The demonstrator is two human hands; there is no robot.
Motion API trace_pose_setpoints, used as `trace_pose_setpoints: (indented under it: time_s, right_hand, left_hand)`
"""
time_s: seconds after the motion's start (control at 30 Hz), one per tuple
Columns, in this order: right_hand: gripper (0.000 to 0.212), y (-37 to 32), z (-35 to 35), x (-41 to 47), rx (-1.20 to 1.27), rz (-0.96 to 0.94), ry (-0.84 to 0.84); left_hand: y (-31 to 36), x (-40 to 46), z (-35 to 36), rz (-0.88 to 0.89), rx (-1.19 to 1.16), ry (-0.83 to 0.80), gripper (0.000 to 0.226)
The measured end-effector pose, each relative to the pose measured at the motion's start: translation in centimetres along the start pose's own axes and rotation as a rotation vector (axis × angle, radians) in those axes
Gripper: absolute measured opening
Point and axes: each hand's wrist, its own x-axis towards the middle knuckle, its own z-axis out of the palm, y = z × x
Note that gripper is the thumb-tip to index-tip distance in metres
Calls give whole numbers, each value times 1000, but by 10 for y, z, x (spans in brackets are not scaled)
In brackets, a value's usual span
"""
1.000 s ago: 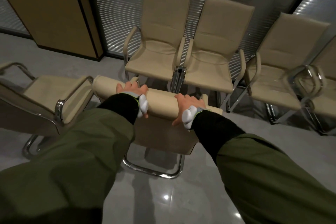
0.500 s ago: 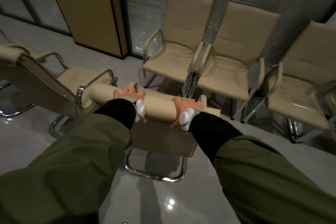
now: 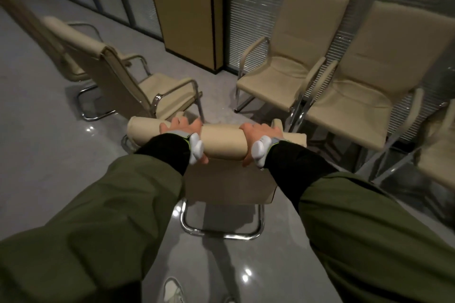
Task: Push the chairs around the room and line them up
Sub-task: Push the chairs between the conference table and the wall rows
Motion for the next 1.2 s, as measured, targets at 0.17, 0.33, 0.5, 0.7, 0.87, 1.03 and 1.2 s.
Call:
trace_pose_setpoints:
  time_s: [0.17, 0.33, 0.5, 0.7, 0.87, 1.03, 1.2]
  right_hand:
    - [89, -12, -5, -5, -56, -44, -55]
    - [86, -23, -10, -16, -100, -76, -95]
    - [86, -40, -5, -26, -135, -116, -84]
    - [88, -60, 7, -46, -132, -158, -81]
    - [89, -67, 17, -69, -157, -184, -54]
    - [90, -70, 29, -94, -199, -231, -10]
    - [93, -71, 40, -124, -196, -267, 11]
  left_hand:
    - [-4, -31, 15, -57, -27, 48, 96]
    - [-10, -52, 25, -78, -29, 47, 97]
    - [-22, -76, 35, -102, -17, 75, 95]
    - [-35, -112, 49, -130, -13, 94, 91]
    - [-33, -143, 65, -167, -26, 121, 90]
    - [-27, -180, 83, -212, -44, 135, 93]
    - [-15, -213, 94, -266, -77, 94, 98]
